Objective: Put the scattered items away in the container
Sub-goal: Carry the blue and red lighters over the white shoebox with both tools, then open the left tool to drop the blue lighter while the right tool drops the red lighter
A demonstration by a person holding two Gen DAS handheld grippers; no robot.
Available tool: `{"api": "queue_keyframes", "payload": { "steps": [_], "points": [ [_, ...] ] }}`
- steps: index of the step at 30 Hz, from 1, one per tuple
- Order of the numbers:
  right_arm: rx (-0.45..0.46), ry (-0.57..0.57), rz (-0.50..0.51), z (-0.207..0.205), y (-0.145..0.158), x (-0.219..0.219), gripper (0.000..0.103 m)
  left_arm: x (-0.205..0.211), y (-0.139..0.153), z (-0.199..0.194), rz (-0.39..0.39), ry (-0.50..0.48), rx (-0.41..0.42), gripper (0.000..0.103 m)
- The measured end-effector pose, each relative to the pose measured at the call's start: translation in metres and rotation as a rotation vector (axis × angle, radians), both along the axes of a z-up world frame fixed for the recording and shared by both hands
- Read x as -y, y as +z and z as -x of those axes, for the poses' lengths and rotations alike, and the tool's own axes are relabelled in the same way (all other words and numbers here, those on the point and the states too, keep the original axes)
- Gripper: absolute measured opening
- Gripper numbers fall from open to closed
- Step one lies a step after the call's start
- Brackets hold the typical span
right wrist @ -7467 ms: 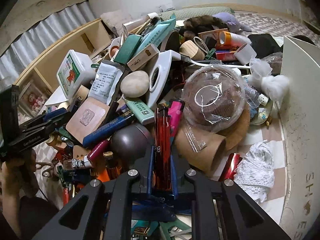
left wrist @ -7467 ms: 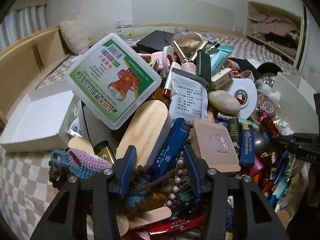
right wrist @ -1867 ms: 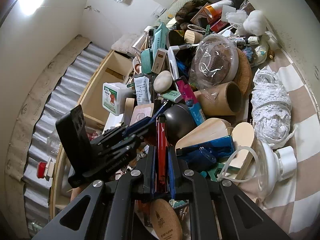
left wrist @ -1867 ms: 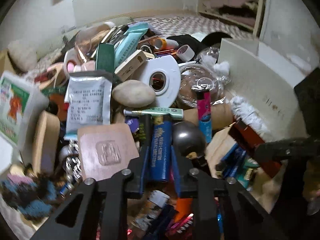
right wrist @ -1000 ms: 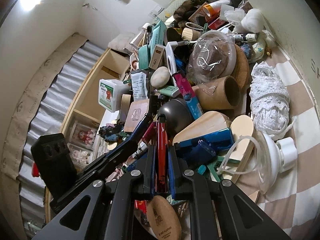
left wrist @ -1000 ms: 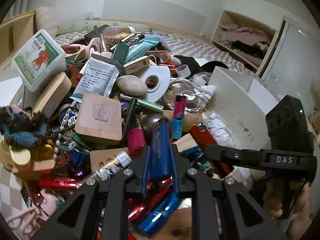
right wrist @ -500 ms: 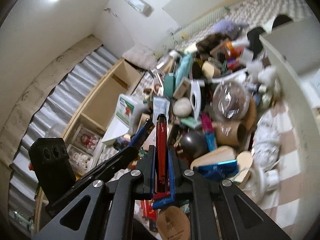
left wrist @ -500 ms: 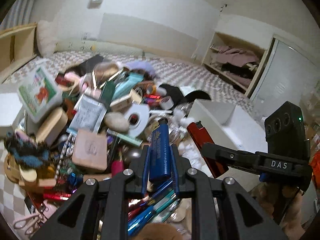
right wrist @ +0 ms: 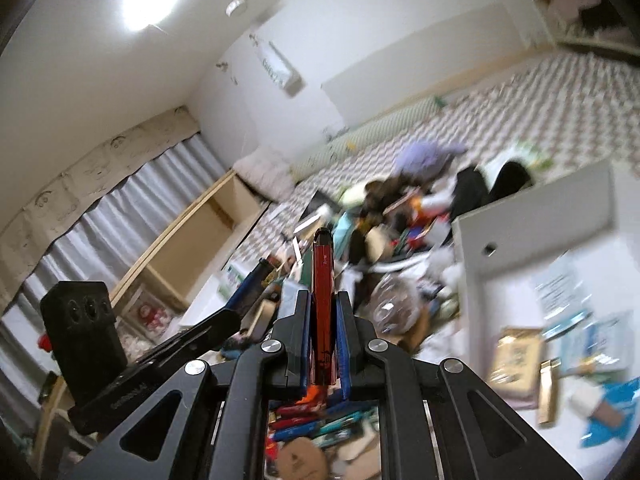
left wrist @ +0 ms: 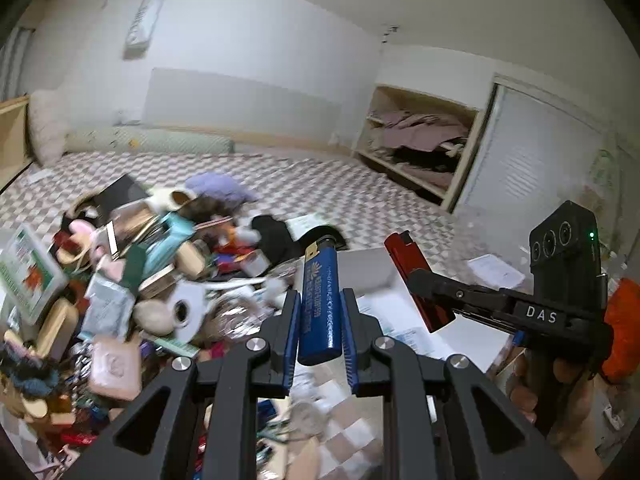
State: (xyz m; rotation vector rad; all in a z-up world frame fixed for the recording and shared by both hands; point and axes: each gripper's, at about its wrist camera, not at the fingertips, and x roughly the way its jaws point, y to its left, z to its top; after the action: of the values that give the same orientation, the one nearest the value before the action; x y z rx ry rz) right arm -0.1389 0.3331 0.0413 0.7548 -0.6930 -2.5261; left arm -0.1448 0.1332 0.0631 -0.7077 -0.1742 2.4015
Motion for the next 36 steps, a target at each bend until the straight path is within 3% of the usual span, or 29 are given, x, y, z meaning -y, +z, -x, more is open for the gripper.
{"api": "queue_keyframes", "payload": {
  "steps": [8,16,22,36],
  "points": [
    [-0.024,-0.088,-0.032,-0.019,0.014,-0.049,0.013,-0.055,0.020,-0.009,-0.003,-0.086,-0.040,0.019],
    [-0.018,-0.150,-0.064,-0.028,0.014,-0.090,0.013,-0.103,0.014,-0.007,0.006,-0.147,-0.018,0.019],
    [0.030,-0.183,-0.083,-0.029,-0.002,-0.115,0.013,-0.135,-0.008,0.001,0.036,-0.169,0.018,0.019],
    [0.210,-0.204,-0.156,-0.013,-0.069,-0.142,0.013,-0.192,-0.075,0.015,0.164,-0.225,0.137,0.019]
  ]
}}
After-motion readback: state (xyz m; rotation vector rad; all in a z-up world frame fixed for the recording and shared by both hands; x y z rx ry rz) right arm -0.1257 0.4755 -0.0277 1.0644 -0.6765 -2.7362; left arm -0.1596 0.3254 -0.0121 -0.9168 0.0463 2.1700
